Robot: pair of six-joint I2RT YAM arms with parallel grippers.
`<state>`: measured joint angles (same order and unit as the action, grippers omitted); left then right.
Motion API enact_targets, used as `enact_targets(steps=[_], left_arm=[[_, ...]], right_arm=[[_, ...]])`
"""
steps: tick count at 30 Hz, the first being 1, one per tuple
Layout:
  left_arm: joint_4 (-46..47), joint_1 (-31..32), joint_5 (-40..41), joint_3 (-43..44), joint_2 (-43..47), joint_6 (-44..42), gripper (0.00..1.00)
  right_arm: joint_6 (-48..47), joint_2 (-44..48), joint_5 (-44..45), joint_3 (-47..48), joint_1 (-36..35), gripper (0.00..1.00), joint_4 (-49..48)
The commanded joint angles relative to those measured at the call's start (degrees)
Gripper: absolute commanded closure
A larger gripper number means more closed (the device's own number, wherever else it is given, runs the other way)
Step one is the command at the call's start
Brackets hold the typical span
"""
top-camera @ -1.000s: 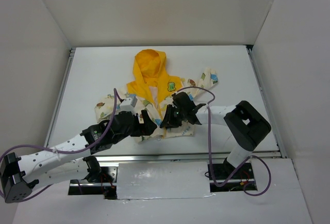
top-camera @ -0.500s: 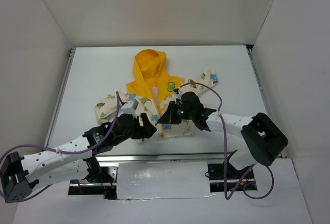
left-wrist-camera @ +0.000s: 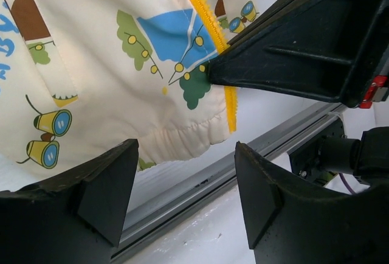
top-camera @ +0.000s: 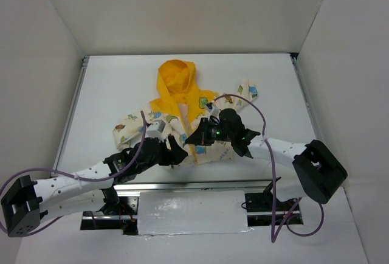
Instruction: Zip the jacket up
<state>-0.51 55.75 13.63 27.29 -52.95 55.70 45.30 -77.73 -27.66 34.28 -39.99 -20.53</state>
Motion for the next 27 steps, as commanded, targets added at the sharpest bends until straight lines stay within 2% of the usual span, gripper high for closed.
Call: enact_targets(steps=[1, 8, 11, 14, 18, 20, 23, 24, 27], left_arm=[[7.5, 0.2, 0.3, -1.4, 2.2, 0.0, 0.23], [9.6, 0.2, 0.9, -2.8, 0.7, 0.3, 0.28], [13.4, 0.2, 1.0, -5.0, 0.0, 1.1, 0.29], [17.7, 0.2, 0.9, -6.8, -0.3, 1.3, 0.33], [18.3, 0.2, 1.4, -6.7, -1.5, 1.2, 0.42], [19.1, 0.1, 1.4, -7.1, -1.8, 1.3, 0.44], [21.3, 0.2, 1.1, -8.7, -1.7, 1.3, 0.42], [22.8, 0.1, 1.1, -9.0, -1.6, 1.4, 0.35], [25.1, 0.1, 0.4, -10.1, -1.4, 1.4, 0.30]], right_arm=[[-1.3, 0.9, -0.8, -0.8, -0.4, 1.00, -3.4], [0.1, 1.7, -0.8, -1.4, -0.4, 1.00, -4.7], [0.6, 1.7, -1.6, -1.5, -0.4, 1.00, -5.5], [1.1, 1.8, -1.9, -1.9, -0.5, 1.00, -6.3], [0.9, 2.3, -1.5, -2.2, -0.4, 1.00, -5.7], [0.8, 2.5, -1.4, -2.0, -0.5, 1.00, -5.4], [0.9, 2.4, -1.9, -1.9, -0.4, 1.00, -5.6], [1.1, 2.3, -2.0, -1.9, -0.4, 1.00, -5.7], [1.2, 1.8, -2.0, -1.9, -0.4, 1.00, -5.7]])
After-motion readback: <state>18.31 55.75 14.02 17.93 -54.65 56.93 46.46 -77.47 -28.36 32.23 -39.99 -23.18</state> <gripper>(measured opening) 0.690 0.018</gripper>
